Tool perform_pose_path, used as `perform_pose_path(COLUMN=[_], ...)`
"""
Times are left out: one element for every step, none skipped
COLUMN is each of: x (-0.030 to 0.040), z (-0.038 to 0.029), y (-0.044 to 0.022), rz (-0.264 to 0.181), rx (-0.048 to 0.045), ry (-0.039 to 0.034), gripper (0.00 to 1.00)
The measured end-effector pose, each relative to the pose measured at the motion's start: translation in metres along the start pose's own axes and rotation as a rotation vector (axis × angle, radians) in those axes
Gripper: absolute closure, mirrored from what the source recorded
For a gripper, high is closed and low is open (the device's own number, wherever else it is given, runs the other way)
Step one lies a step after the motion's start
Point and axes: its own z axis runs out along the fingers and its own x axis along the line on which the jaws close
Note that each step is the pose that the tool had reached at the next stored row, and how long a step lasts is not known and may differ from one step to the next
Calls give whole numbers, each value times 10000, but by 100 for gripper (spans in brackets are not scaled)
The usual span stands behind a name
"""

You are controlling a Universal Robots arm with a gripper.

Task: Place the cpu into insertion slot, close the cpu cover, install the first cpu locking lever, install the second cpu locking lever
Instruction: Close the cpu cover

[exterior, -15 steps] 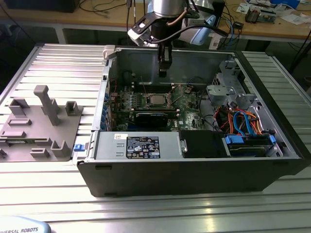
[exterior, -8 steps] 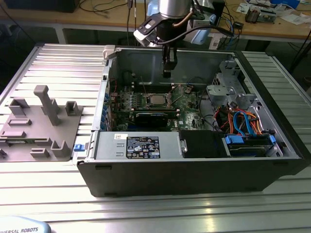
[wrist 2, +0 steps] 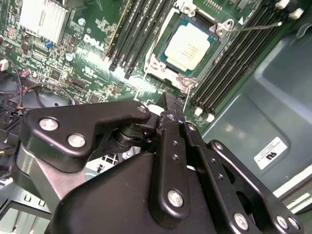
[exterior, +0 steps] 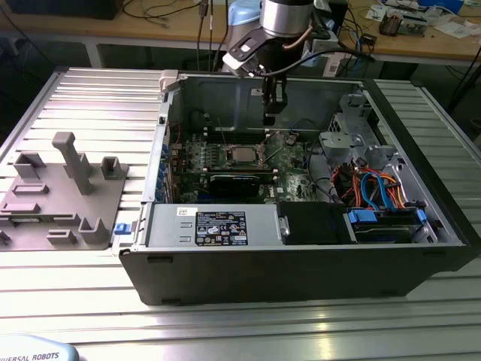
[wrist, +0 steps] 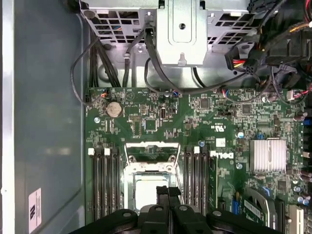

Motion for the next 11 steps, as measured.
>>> perform_pose_path(x=[1, 2, 5, 8, 12, 17, 23, 29, 35, 37, 39], z=[23, 41, 51, 61, 72, 84, 98, 108, 125, 133, 142], y=[22, 35, 41, 49, 59, 75, 103, 126, 167, 184, 200], rz=[-33, -91, -141, -184, -217, -239, -255, -270, -302, -322, -346], rx=[13, 16, 15, 15, 14, 17, 25, 31, 40, 43, 45], ry=[0, 1, 2, 2, 3, 3, 2, 2, 2, 3, 3], gripper=[89, 89, 89, 89, 89, 89, 89, 89, 89, 89, 89])
